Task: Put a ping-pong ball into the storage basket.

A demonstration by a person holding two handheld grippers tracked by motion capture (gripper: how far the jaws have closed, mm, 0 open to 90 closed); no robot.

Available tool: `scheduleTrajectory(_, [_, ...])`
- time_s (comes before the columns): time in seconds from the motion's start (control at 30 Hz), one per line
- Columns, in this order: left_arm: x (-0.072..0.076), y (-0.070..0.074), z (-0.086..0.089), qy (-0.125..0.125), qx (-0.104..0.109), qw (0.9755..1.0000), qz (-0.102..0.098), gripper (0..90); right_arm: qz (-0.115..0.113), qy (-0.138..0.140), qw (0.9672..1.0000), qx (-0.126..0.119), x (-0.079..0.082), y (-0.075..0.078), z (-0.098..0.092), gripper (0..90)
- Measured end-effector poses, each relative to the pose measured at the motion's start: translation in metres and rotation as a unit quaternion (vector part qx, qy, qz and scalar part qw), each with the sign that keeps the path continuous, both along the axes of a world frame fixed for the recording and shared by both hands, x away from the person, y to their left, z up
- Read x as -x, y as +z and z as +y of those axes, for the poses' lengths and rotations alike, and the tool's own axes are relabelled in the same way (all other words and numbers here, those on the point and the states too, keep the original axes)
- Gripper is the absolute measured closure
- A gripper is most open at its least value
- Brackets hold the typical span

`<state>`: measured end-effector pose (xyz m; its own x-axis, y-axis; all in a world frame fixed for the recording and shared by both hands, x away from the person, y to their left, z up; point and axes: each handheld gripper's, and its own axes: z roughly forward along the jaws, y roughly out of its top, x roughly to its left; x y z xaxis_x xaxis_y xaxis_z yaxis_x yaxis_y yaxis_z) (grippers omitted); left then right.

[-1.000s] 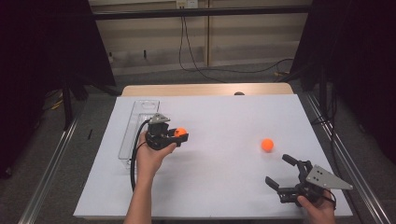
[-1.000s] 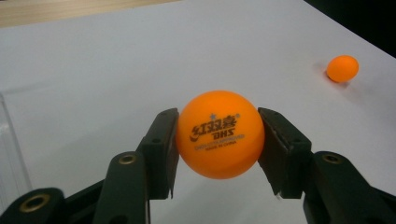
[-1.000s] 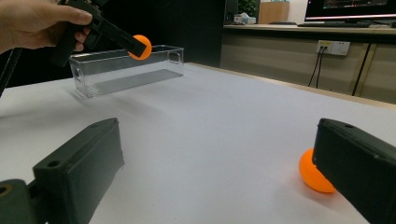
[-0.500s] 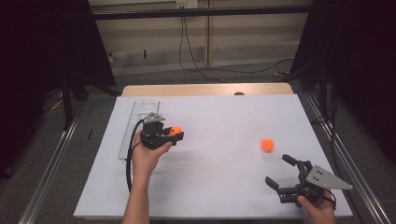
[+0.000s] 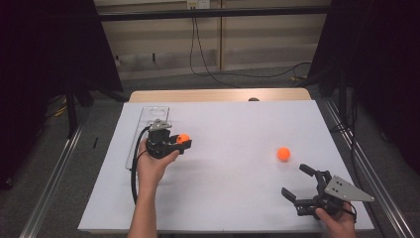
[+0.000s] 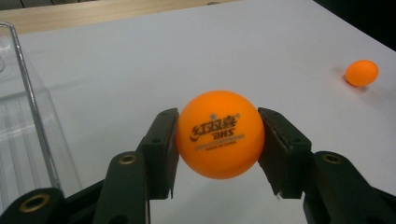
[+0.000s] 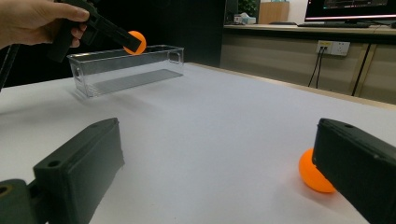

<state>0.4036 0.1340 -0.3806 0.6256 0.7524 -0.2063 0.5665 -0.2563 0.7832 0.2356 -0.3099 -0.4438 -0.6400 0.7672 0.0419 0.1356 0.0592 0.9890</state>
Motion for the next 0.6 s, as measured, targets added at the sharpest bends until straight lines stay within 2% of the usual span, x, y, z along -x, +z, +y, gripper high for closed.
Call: scheduleTrajectory(0.6, [-0.001,0.0019,0.0106,0.014,0.003,0.9999,-0.003,50.9,0.0,0.0,1.0,0.0,0.0001,0.0001,-0.0001,1.7])
